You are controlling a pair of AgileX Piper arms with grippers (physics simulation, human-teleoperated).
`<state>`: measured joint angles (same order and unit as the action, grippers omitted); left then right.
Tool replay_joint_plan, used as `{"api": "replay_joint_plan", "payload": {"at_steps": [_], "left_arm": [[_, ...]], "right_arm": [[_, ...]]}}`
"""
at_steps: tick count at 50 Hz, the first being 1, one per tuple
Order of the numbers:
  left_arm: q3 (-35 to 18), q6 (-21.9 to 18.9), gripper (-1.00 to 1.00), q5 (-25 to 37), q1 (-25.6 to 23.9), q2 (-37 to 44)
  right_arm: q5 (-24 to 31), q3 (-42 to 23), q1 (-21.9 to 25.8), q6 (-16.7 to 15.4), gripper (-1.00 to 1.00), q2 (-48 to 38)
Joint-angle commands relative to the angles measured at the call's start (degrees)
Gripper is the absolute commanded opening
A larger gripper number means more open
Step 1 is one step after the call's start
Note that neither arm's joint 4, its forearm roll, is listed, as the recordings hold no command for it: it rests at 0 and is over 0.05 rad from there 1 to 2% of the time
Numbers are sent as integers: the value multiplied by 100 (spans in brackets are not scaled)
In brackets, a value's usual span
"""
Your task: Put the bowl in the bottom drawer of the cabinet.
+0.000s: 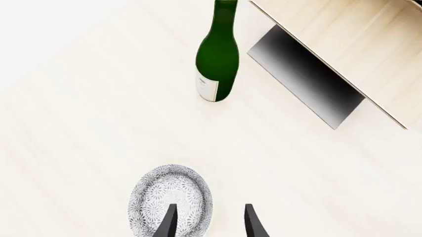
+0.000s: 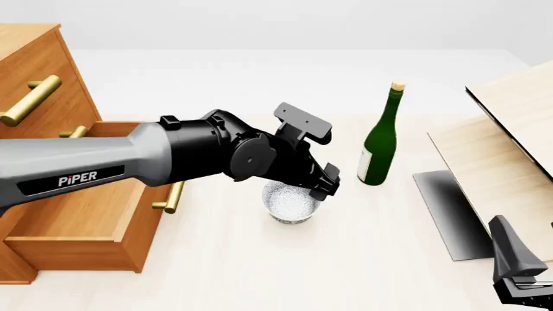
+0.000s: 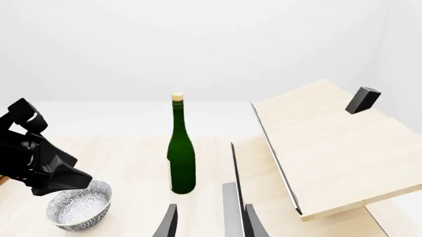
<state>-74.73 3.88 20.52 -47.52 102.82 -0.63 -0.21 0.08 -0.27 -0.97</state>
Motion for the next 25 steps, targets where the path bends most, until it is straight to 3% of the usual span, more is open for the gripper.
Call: {"api": "replay_joint_plan", "payload": {"at_steps": [1,25], "left_arm": [[13,157,100,-49,-40,126],[1,316,100,-154,-61,392]], "right_arm": [[0,0,-1,1,100,0],[0,0,1,0,100,-1]]}}
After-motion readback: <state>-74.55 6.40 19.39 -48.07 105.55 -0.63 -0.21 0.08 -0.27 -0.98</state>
